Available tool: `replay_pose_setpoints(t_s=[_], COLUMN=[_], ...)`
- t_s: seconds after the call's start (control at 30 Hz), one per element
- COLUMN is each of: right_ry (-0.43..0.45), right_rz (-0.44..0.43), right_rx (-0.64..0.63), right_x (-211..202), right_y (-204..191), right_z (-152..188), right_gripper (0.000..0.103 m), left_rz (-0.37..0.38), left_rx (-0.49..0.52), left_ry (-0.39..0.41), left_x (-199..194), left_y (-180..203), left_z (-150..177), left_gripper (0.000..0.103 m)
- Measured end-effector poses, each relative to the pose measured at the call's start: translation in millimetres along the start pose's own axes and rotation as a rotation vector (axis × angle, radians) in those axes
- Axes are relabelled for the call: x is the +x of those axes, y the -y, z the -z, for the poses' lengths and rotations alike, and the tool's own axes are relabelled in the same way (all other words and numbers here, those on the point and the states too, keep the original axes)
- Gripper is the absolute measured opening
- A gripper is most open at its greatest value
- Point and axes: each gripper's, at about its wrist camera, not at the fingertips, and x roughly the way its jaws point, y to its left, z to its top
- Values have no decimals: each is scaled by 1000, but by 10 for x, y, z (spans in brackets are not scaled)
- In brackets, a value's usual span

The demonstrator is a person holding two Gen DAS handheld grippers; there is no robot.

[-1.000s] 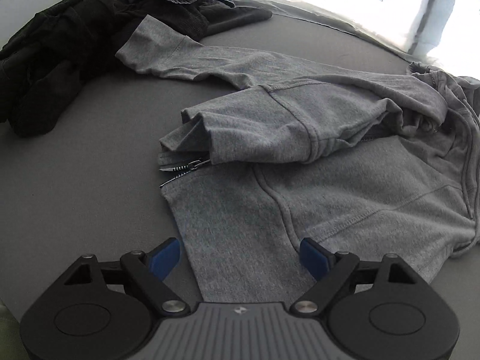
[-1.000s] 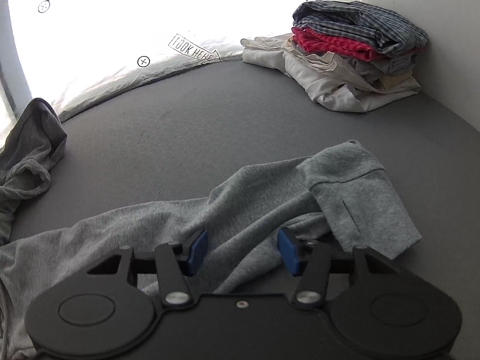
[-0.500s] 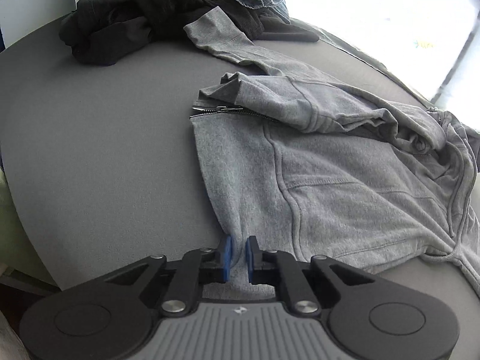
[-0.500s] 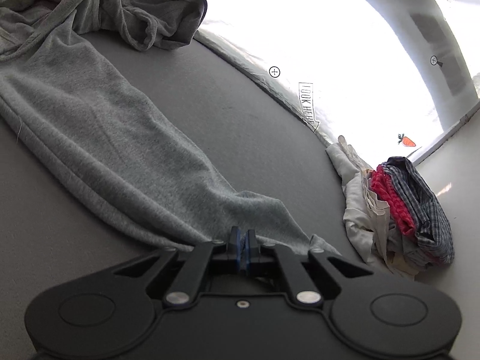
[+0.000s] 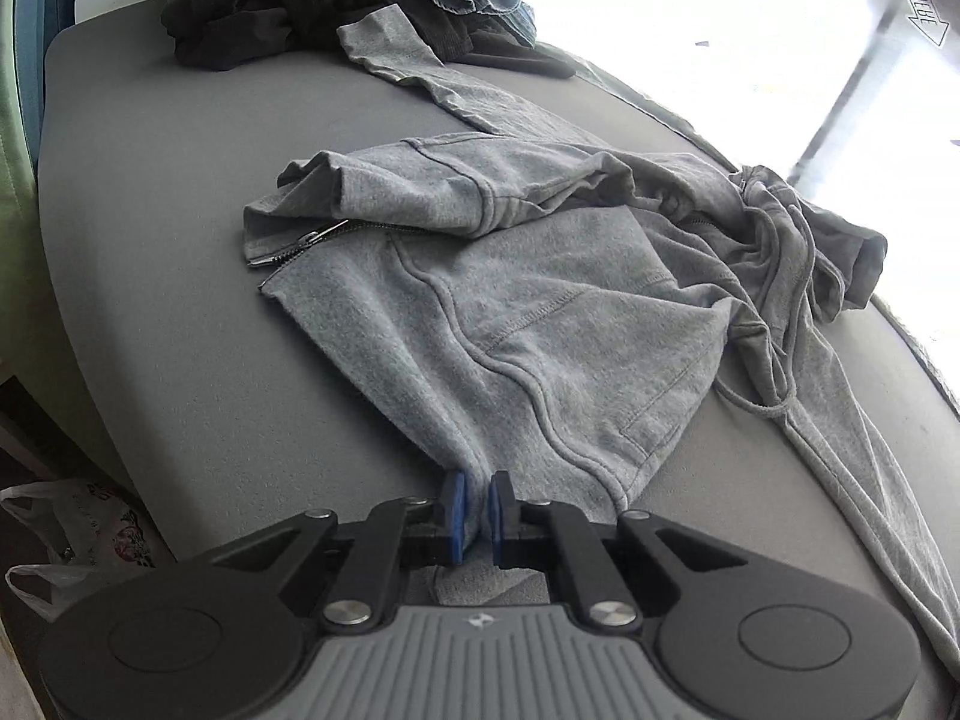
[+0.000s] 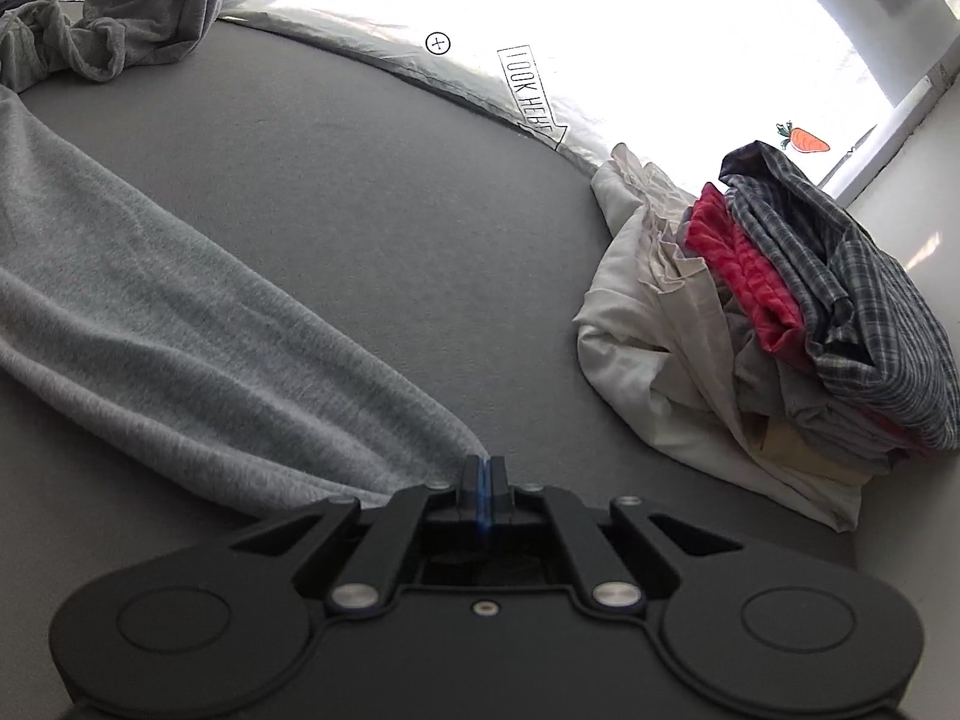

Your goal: Fold clothes

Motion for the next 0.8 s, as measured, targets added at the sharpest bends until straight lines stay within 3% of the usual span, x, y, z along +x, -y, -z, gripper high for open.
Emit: replay_pose_setpoints(t_s=[0.03, 0.17, 0.33, 0.4, 0.47, 0.57, 0.73, 0.8], right_ry=[-3, 46, 70, 81, 78, 52, 17, 5], right_rz=[-23, -27, 68, 108, 119, 95, 19, -45], right_rx=[44, 88, -33, -7, 41, 140, 322, 422], right_x=[3, -18, 73, 101, 122, 148, 178, 195], right_y=[34, -35, -206, -173, -93, 58, 244, 353], right_z=[-11, -110, -182, -145, -107, -62, 59, 149], right_gripper=[4, 69, 81, 96, 101, 103, 103, 101], left_rz=[-3, -16, -17, -32, -47, -51, -28, -38], left_rx=[-5, -27, -96, -79, -61, -54, -43, -42], left_ry=[2, 11, 1, 1, 2, -1, 2, 17], left_x=[-5, -27, -21, -20, -19, -15, -12, -17], left_y=[23, 114, 59, 92, 125, 137, 162, 188], left_z=[23, 116, 158, 166, 174, 167, 178, 200], left_gripper=[9, 9, 12, 15, 15, 17, 33, 31])
